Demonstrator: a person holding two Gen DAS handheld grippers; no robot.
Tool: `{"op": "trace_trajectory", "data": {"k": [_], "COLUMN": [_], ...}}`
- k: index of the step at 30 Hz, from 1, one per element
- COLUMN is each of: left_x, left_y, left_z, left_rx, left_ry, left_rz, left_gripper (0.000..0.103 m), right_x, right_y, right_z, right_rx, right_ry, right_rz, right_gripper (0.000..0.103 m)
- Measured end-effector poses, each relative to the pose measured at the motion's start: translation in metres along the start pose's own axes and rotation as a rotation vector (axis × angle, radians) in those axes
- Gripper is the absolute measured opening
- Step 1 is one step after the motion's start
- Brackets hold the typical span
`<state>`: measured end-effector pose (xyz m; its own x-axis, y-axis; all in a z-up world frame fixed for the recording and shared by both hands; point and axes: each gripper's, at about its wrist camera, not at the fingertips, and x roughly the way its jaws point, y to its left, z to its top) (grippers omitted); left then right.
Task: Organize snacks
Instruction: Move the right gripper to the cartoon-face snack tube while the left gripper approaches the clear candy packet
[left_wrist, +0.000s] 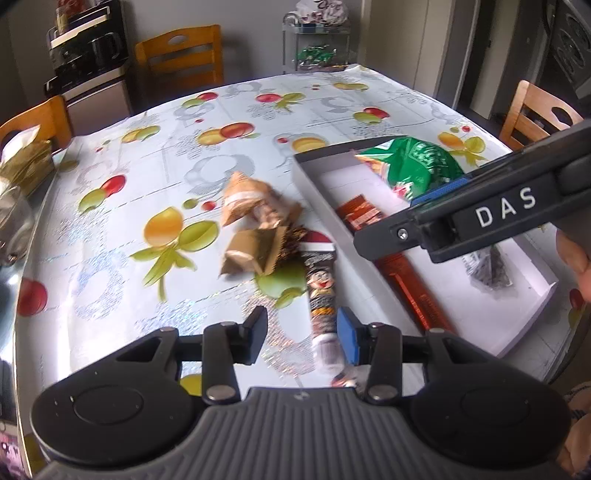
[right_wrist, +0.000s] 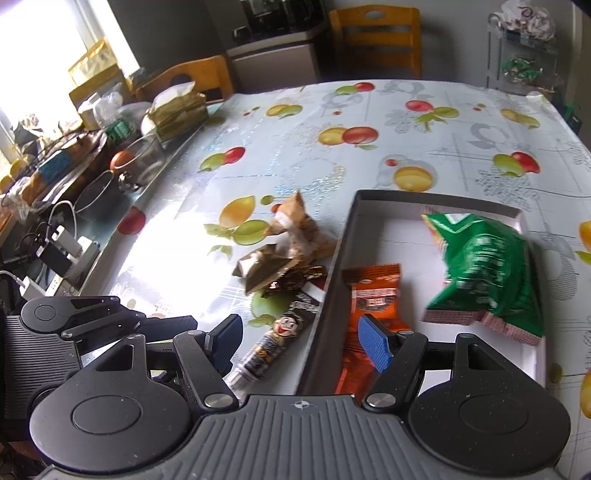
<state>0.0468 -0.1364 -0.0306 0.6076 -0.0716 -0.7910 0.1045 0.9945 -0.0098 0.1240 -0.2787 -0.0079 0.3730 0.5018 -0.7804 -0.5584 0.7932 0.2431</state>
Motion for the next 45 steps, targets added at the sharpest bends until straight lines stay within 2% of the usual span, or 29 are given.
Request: {"op": "trace_trajectory", "data": {"k": [10, 20, 34, 45], "left_x": [-0.011, -0.016, -0.016, -0.006], "left_y": [0.028, 0.043, 0.051, 0.052], "left_z": [-0.018, -0.031, -0.059, -0.065], "left_rx": [-0.035, -0.039, -0.032, 0.013], "left_ry": [0.022, 0.047, 0.103, 0.135], "left_rz": [0.021, 0.006, -0.099, -0.177], "left_gripper": [0.04, 0.04, 0.04, 0.04], "right_x": [0.019, 0.037, 0.055, 0.065], "right_y": [0.025, 0.038, 0.049, 0.052], "right_z": [0.005, 0.005, -0.007, -0.011], "right_rx": [-0.004, 0.019, 0.088, 0.12], "right_ry": [0.036, 0.082, 0.123, 0.142], "right_rz": [0.038, 0.039, -0.022, -0.086], "right_gripper": [0.069, 0.069, 0.069, 0.069]}}
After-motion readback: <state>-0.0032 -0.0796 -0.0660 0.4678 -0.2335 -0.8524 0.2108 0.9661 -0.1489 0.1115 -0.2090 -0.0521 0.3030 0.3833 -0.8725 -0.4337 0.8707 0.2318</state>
